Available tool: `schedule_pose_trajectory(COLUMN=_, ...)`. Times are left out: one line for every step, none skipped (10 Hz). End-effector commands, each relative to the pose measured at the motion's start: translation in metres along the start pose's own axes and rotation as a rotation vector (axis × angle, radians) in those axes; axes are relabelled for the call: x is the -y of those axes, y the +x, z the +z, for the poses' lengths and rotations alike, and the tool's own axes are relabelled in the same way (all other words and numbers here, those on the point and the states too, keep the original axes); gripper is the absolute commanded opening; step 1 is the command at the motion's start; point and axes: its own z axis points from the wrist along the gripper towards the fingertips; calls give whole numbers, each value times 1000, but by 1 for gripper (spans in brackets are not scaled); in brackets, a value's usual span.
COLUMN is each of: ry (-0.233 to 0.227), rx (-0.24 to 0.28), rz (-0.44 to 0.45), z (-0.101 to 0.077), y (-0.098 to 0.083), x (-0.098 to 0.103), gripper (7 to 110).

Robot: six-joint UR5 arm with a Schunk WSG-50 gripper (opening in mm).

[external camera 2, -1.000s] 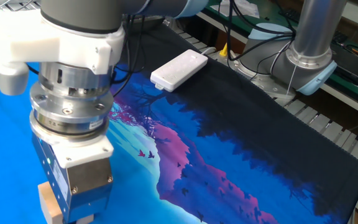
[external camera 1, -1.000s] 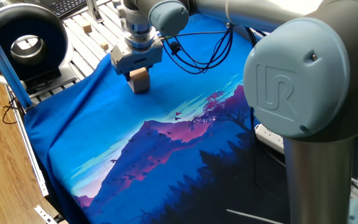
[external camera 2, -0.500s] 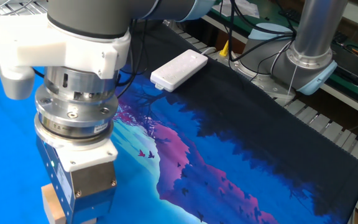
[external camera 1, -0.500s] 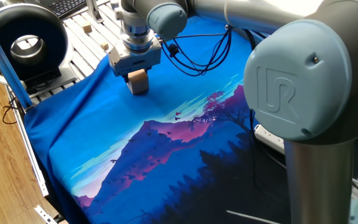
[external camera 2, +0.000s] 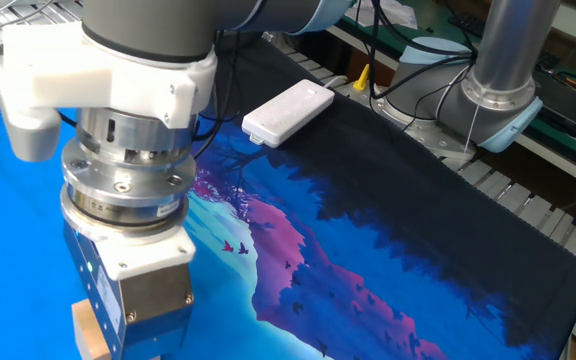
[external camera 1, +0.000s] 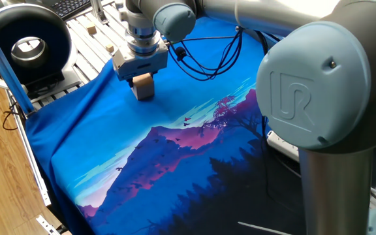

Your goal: Hold a small block with the gripper and sweep it from left to right on the table

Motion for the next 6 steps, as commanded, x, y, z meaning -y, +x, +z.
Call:
schedule_pose_trajectory(ry=-9, rx=4, rz=21, z=0, y=0, x=-7, gripper=22)
schedule_pose_trajectory(ry=-10, rx=7, rz=27, z=-1, y=0, x=-9, gripper=22)
schedule_pose_trajectory(ry=-7, rx=8, rz=27, z=-2, y=0, x=-9, gripper=22)
schedule_pose_trajectory(ry=6, rx=11, rz=14, z=0, y=-2, x=-4, gripper=22)
schedule_pose_trajectory(ry=6, rx=13, rz=13, z=0, y=-2, x=-4, gripper=22)
schedule_pose_trajectory(ry=9, rx=15, rz=15, z=0, y=-3, x=-4, gripper=22)
